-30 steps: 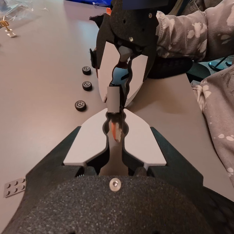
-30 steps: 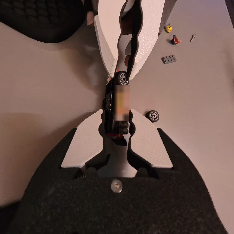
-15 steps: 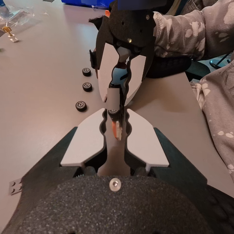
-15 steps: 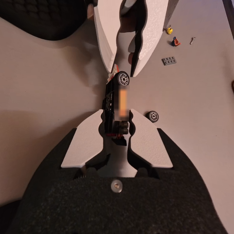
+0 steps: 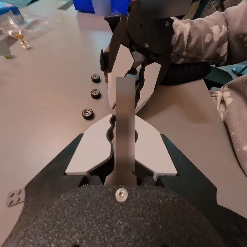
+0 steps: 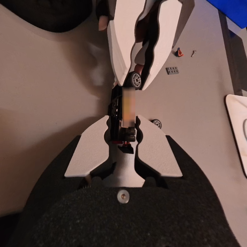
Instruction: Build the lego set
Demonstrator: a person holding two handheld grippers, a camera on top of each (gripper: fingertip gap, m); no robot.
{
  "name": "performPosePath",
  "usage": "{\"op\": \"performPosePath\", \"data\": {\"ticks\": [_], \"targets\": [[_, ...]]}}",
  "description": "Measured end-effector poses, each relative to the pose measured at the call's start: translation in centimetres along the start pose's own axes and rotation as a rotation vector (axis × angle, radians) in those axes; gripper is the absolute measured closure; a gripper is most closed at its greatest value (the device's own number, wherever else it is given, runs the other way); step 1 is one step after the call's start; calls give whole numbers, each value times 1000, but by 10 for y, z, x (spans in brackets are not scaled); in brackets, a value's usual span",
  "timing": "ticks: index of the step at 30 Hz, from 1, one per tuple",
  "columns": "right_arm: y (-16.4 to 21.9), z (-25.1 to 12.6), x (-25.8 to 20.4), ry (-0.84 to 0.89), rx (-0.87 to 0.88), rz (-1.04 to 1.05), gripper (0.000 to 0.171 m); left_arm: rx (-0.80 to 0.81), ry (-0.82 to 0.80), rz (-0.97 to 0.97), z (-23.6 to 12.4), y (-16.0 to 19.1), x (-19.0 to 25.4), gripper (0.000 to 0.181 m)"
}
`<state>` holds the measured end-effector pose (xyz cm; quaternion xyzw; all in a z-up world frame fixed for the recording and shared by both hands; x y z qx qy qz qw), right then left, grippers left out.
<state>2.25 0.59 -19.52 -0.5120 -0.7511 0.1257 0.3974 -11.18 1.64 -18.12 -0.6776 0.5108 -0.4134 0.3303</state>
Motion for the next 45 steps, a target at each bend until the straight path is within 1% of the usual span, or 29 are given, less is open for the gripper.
{"op": "performPosePath", "data": {"ticks": [4, 8, 13, 16, 25, 36, 40, 45], "targets": [[-1, 1, -1, 12, 7, -19, 136, 62, -45, 126, -5, 2, 12, 159], [-3, 2, -3, -3, 35, -27, 136, 53, -123, 268, -5, 7, 17, 159], [-3, 2, -5, -19, 59, -28, 136, 38, -132, 314, -4, 9, 16, 159], [-3, 2, -5, -25, 69, -34, 136, 17, -112, 310, -3, 13, 17, 159], [-2, 1, -5, -53, 122, -5, 136, 25, -79, 276, -1, 16, 14, 159], [-1, -1, -6, -51, 140, -22, 136, 14, -61, 247, -2, 17, 14, 159], [-1, 1, -7, -58, 135, -25, 136, -10, -46, 228, -1, 18, 14, 155], [-1, 1, -6, -59, 133, -21, 136, -4, -31, 209, -3, 18, 14, 155]]}}
Point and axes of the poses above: each gripper's, where its closed fingertips meet, z out along the fingers, y out of its underside, x = y × z across the jaws, the point moved 7 cm from there along -z, back along the fingers, and after that the axes turned 11 degrees about -z, right-handed, at the moved point
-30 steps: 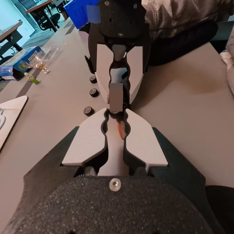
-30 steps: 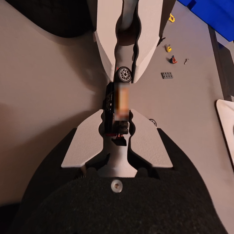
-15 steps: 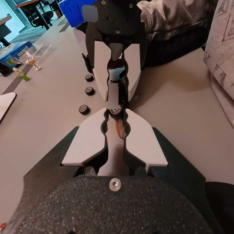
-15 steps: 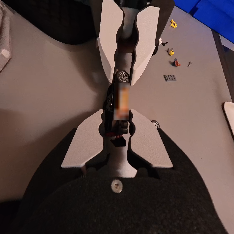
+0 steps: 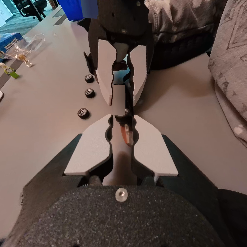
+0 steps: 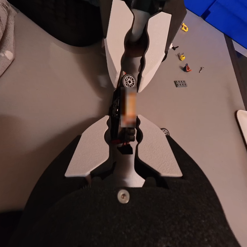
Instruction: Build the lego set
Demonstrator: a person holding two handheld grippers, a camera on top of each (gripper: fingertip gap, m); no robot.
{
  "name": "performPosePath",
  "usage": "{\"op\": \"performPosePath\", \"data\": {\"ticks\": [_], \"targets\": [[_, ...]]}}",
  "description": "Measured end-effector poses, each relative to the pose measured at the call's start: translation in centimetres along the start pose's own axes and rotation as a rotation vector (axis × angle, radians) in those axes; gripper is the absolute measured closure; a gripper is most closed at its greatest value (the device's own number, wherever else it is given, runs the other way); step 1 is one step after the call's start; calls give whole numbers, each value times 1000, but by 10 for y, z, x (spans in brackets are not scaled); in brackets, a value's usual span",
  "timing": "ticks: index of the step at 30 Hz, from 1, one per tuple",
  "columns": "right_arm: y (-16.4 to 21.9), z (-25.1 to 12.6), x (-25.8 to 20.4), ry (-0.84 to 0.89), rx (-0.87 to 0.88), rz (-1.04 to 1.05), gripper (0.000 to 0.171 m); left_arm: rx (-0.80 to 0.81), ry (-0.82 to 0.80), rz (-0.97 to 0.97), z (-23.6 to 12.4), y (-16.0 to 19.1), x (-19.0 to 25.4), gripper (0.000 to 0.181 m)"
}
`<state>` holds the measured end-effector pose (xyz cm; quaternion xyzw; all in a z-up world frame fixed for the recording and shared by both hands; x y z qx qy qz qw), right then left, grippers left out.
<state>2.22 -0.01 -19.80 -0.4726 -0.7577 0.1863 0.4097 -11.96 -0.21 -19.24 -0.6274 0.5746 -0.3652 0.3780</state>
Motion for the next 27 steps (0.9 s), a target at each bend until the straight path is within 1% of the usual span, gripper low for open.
{"op": "performPosePath", "data": {"ticks": [5, 9, 11, 13, 15, 17, 22, 24, 27], "targets": [[0, 0, 0, 2, -4, 0, 136, 19, 32, -40, -2, -2, 1, 151], [0, 0, 0, 6, -10, -7, 136, 33, 67, -136, -1, -6, 0, 149], [-1, 0, 0, 6, -13, -10, 136, 11, 46, -156, 1, -5, -2, 152], [0, 0, 0, 9, -16, -13, 136, 22, 49, -154, 1, -6, -2, 160], [0, -1, 0, 11, -18, -18, 136, 39, 37, -141, -1, -7, -3, 160], [0, 0, 0, 13, -19, -19, 136, 90, 51, -156, -6, -9, -5, 160], [0, 1, 1, 19, -14, -2, 136, 230, 77, -275, -19, -12, -19, 160], [-1, 1, 2, 31, -8, 12, 136, 250, 100, -302, -21, -12, -20, 160], [-4, -2, 4, 39, 30, 21, 137, 262, 92, -328, -21, -12, -23, 160]]}}
Point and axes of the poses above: each gripper's, where its closed fingertips meet, z out along the fingers, y out of its underside, x = y × z across the jaws, the point moved 7 cm from there along -z, back along the fingers, and after that the axes turned 11 degrees about -z, right-handed, at the moved point
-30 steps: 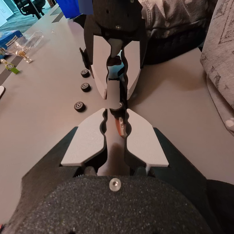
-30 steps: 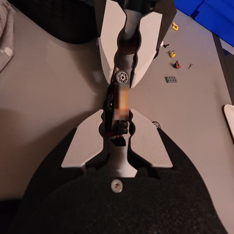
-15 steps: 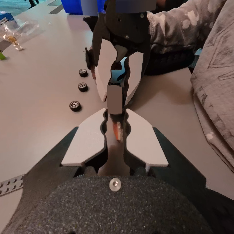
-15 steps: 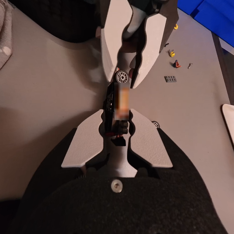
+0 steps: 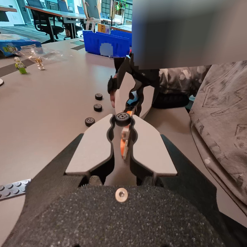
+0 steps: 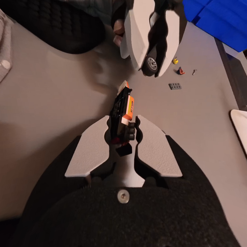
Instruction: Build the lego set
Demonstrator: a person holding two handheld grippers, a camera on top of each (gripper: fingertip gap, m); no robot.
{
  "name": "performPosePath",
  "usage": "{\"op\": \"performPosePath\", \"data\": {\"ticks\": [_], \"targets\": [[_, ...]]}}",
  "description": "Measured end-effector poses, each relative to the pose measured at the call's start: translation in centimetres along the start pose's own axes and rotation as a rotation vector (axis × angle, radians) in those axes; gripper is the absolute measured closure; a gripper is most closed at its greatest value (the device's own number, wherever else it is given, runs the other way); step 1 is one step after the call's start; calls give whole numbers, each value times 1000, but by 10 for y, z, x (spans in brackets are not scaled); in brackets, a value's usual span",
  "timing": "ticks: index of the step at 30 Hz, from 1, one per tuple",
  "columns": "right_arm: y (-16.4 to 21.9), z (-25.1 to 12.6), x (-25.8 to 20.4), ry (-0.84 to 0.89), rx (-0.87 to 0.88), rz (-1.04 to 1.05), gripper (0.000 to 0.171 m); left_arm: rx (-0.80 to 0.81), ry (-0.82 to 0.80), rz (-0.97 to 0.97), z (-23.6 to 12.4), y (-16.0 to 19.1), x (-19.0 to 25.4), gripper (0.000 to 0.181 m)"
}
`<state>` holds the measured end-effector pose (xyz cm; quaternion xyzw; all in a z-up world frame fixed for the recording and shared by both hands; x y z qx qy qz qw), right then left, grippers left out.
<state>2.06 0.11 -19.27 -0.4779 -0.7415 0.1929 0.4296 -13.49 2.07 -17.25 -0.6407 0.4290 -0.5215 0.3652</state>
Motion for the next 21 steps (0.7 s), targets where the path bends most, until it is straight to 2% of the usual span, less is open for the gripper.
{"op": "performPosePath", "data": {"ticks": [7, 21], "targets": [[2, -1, 0, -5, -21, 0, 140, 1, 14, -69, 1, 0, -4, 160], [-1, 2, 1, -53, -50, 62, 138, -107, 28, 34, 10, 8, 7, 160]]}}
Point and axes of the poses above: each gripper's, where its closed fingertips meet, z out along the fingers, y out of its underside, x = y × z across the jaws, the point moved 7 cm from there along -z, back along the fingers, and after that the axes turned 11 degrees about -z, right-handed, at the moved point
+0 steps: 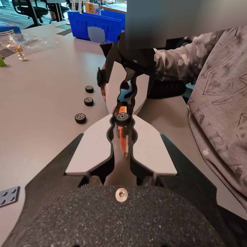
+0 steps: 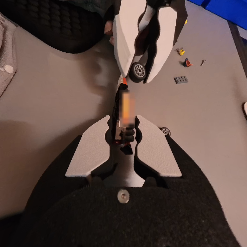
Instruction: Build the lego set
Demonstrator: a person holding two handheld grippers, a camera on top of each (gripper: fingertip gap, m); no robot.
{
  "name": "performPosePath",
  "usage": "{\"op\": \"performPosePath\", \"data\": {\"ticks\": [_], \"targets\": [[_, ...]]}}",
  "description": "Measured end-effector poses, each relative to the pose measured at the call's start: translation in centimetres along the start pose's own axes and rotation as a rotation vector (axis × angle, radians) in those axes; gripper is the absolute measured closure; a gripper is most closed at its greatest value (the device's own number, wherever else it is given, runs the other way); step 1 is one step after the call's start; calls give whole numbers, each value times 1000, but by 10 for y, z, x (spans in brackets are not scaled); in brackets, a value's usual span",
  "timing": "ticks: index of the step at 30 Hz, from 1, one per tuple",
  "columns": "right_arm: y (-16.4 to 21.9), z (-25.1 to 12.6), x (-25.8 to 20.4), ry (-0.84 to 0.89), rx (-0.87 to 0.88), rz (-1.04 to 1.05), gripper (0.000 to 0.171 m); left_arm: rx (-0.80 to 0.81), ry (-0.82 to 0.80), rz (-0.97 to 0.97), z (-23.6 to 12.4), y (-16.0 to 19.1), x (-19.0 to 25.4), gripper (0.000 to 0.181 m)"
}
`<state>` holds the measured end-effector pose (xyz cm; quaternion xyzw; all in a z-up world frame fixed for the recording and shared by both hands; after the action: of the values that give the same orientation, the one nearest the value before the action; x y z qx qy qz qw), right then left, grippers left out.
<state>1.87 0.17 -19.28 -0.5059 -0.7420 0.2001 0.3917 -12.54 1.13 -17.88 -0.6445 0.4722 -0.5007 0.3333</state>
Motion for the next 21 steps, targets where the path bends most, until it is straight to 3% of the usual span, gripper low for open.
{"op": "performPosePath", "data": {"ticks": [21], "targets": [[-4, -1, -8, 8, 58, -104, 144, -144, -21, 124, 9, 12, 11, 160]]}}
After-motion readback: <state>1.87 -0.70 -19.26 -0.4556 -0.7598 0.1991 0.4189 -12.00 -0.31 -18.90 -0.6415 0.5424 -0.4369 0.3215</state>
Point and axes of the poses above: each gripper's, where its closed fingertips meet, z out along the fingers, y out of its underside, x = y × z across the jaws, the point moved 7 cm from there along -z, back along the fingers, and after that the axes turned 11 degrees about -z, right-handed, at the moved point
